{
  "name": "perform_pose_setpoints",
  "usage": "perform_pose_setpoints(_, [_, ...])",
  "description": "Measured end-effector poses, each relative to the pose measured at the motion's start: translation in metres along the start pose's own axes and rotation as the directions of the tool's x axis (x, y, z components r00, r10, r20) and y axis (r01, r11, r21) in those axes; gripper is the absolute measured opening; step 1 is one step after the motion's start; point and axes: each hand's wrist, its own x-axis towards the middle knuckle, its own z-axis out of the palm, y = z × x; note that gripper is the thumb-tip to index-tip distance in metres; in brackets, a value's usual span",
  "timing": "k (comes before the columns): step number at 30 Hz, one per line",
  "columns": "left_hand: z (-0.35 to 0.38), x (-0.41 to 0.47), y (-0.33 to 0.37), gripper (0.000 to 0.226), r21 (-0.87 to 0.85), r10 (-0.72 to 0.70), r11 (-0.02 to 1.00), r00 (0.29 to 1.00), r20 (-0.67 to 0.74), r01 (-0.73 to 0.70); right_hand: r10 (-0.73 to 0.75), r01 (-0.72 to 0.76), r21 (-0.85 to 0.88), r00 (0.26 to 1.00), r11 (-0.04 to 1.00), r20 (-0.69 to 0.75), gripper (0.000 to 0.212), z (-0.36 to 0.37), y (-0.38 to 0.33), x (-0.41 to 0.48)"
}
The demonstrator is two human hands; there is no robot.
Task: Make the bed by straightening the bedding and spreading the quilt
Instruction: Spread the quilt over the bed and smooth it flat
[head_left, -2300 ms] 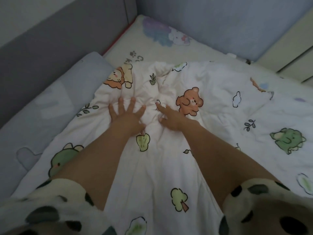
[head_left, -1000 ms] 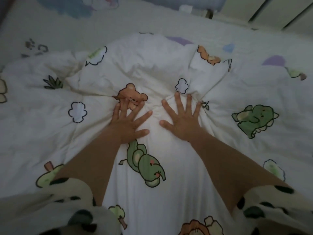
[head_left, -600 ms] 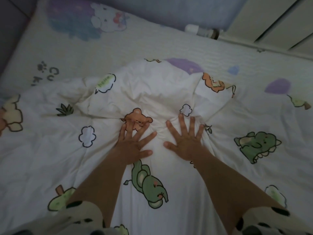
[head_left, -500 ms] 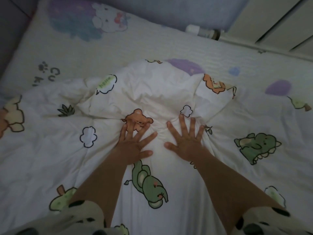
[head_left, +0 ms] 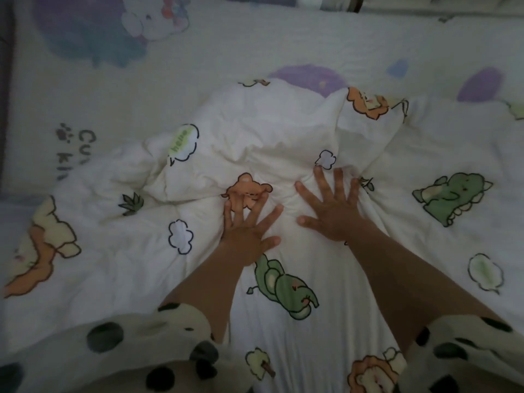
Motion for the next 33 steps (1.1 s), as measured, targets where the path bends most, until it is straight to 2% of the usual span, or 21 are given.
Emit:
perform_pose_setpoints(3, [0.001, -0.005, -0.001, 0.069, 0.006, 0.045, 0.999, 0.999, -0.019, -0.045, 0.036, -0.037, 0.026, 0.998, 0.999, 0.043, 0.082, -0.001, -0.003, -0.003])
perform_pose_setpoints(8, [-0.009, 0.0, -0.008, 0.073, 0.019, -0.009, 1.0, 0.999, -0.031, 0.009, 0.066, -0.067, 0.016, 0.994, 0.998, 0.092, 0.078, -0.011, -0.004, 0.003])
perform_pose_setpoints(10, [-0.003, 0.002, -0.006, 0.071, 0.052, 0.051, 0.998, 0.996, -0.072, -0.047, 0.067, -0.07, 0.021, 0.993, 0.997, 0.102, 0.078, -0.01, -0.004, 0.003])
perform_pose_setpoints(12, [-0.001, 0.002, -0.006, 0.067, -0.035, 0.086, 0.996, 0.996, -0.027, -0.087, 0.066, -0.072, 0.049, 0.992, 0.996, 0.105, 0.077, -0.01, -0.003, 0.003])
perform_pose_setpoints(17, [-0.001, 0.0, -0.007, 0.068, -0.024, 0.108, 0.994, 0.994, -0.006, -0.108, 0.05, -0.061, 0.078, 0.989, 0.995, 0.136, 0.077, -0.01, -0.002, 0.002])
perform_pose_setpoints(24, [0.002, -0.001, -0.003, 0.069, 0.027, -0.006, 1.0, 0.991, -0.131, 0.01, -0.008, 0.008, 0.005, 0.998, 1.0, 0.056, 0.081, -0.008, 0.001, 0.002])
perform_pose_setpoints(28, [-0.01, -0.01, 0.007, 0.07, 0.019, -0.045, 0.999, 0.998, -0.051, 0.046, -0.012, 0.012, -0.01, 1.0, 1.0, 0.004, 0.083, -0.008, -0.002, -0.004])
perform_pose_setpoints(33, [-0.015, -0.018, 0.007, 0.07, 0.047, -0.034, 0.998, 0.998, -0.062, 0.037, -0.047, 0.047, 0.0, 0.996, 0.999, -0.078, 0.078, -0.011, -0.002, -0.004])
